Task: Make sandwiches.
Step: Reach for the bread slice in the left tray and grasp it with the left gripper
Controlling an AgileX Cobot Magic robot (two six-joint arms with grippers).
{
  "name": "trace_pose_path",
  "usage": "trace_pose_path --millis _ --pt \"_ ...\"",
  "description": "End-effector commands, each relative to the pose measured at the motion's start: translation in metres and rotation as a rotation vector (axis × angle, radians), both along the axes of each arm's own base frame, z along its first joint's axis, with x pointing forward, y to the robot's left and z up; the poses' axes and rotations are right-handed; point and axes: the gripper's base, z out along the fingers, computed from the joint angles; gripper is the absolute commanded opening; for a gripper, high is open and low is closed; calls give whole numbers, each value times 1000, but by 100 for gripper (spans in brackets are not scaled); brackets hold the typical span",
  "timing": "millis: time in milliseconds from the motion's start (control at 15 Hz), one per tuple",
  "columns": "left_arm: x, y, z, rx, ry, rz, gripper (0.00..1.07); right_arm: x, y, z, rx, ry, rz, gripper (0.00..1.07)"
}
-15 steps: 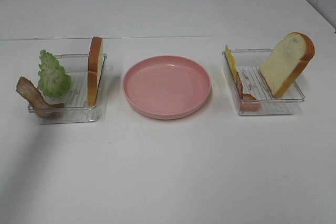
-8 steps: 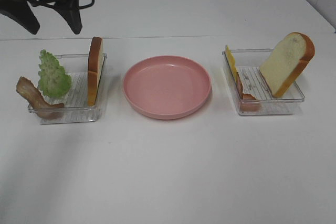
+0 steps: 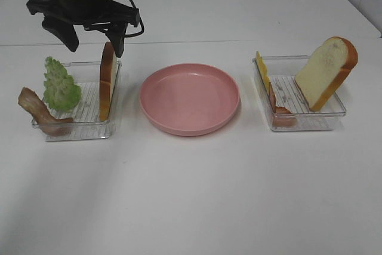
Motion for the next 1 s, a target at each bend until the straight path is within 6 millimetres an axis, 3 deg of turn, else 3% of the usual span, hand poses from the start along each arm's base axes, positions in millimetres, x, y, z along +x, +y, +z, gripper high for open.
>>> trace_pose_path --millis 67,267,533,667,1000 --pt "9 -4 -7 -5 -49 13 76 0 0 0 -9 -16 -8 67" --pt "11 -5 -6 -27 -78 35 76 0 0 0 -9 -16 -8 67" --pt "11 -5 -8 -32 -68 60 64 0 0 0 -9 -16 -8 67" --pt "11 -5 -8 -32 -66 60 64 0 0 0 -9 -16 -8 67" --pt "14 -9 -28 -37 -16 65 64 0 0 0 -9 -16 -8 67"
